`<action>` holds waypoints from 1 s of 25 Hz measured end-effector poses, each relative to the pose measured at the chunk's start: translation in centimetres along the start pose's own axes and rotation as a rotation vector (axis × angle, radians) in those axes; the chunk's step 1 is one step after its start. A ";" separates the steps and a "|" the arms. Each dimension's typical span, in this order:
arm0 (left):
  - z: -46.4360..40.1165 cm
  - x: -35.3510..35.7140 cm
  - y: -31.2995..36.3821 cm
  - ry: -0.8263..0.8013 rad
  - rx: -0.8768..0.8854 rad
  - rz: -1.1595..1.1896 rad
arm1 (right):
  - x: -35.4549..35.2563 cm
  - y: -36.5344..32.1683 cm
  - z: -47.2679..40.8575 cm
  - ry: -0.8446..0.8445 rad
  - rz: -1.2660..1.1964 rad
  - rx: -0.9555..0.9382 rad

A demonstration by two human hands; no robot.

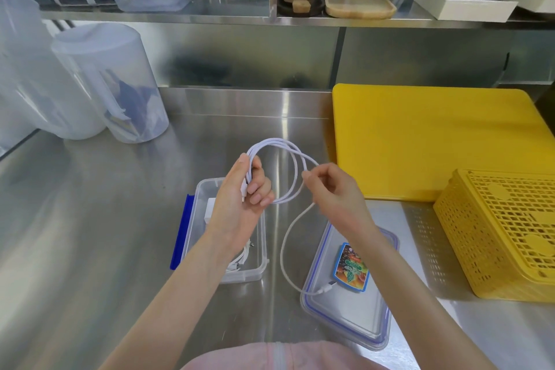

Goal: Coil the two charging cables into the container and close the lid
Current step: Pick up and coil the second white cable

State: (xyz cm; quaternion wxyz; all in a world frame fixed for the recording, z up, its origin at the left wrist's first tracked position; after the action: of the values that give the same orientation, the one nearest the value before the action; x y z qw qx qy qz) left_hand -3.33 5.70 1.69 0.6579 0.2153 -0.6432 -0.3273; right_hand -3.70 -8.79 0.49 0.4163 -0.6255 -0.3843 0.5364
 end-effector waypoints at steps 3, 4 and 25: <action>0.2 -0.1 -0.1 -0.005 -0.037 -0.014 | -0.7 0.4 0.5 0.210 0.169 -0.127; 0.3 -0.2 -0.1 -0.011 -0.050 -0.014 | -0.6 0.5 0.5 0.212 0.200 -0.148; -0.1 0.2 0.3 -0.247 -0.337 -0.873 | -1.7 -1.2 0.4 -0.478 0.533 -0.246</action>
State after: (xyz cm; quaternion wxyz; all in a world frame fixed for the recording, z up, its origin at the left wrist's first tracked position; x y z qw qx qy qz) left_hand -3.22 5.74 2.03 0.4038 0.3150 -0.5040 -0.6955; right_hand -4.37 -9.87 2.21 0.0822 -0.6062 -0.3559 0.7065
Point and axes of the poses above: each hand's wrist, its own z-axis away from the middle knuckle, its own x-axis out of the palm, y = z × x, the point moved 1 cm from there along -z, towards the middle knuckle, and after that the axes turned 10 degrees about z, right-handed, at the moved point
